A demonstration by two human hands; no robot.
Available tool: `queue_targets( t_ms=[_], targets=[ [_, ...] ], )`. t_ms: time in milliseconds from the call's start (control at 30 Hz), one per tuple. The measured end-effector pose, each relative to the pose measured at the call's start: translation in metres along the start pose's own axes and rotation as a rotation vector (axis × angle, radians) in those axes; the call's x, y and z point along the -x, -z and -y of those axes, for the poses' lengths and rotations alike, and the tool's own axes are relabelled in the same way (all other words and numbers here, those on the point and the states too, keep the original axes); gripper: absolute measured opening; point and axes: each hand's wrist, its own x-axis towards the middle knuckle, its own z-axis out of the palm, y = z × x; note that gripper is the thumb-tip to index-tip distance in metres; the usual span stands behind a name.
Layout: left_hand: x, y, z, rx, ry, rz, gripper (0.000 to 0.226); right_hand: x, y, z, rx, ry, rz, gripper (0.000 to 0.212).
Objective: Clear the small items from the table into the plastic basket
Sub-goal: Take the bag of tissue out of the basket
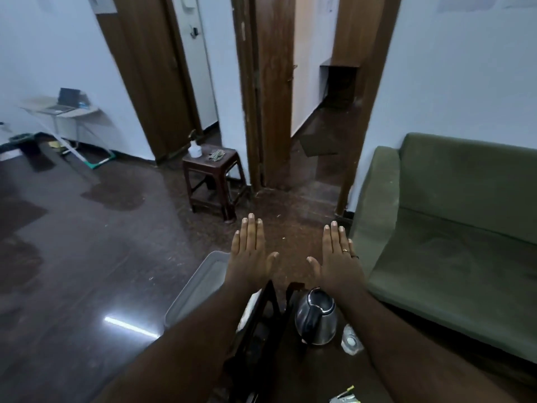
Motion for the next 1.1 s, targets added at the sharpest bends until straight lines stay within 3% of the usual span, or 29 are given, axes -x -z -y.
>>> queue_targets(
  t_ms=[267, 500, 700, 933, 1100],
  targets=[
    [0.064, 0.013, 0.053, -0.107, 0.188, 0.078, 0.086, 0.003, -0.040, 0.053, -0.083, 0.128, 0.135, 0.089],
    [0.093, 0.000, 0.113, -0.147, 0.293, 0.134, 0.077, 0.005, -0.094, 0.112, -0.168, 0.034, 0.526, 0.086],
    [0.091, -0.044, 0.170, -0.130, 0.240, 0.203, 0.072, 0.005, -0.162, 0.143, -0.208, -0.083, 0.788, 0.074],
    [0.064, -0.087, 0.220, -0.097, 0.114, 0.290, 0.075, -0.018, -0.232, 0.172, -0.303, -0.357, 0.790, 0.054],
    [0.053, -0.113, 0.241, -0.100, 0.057, 0.339, 0.077, -0.032, -0.268, 0.182, -0.371, -0.473, 0.730, 0.053]
  ],
)
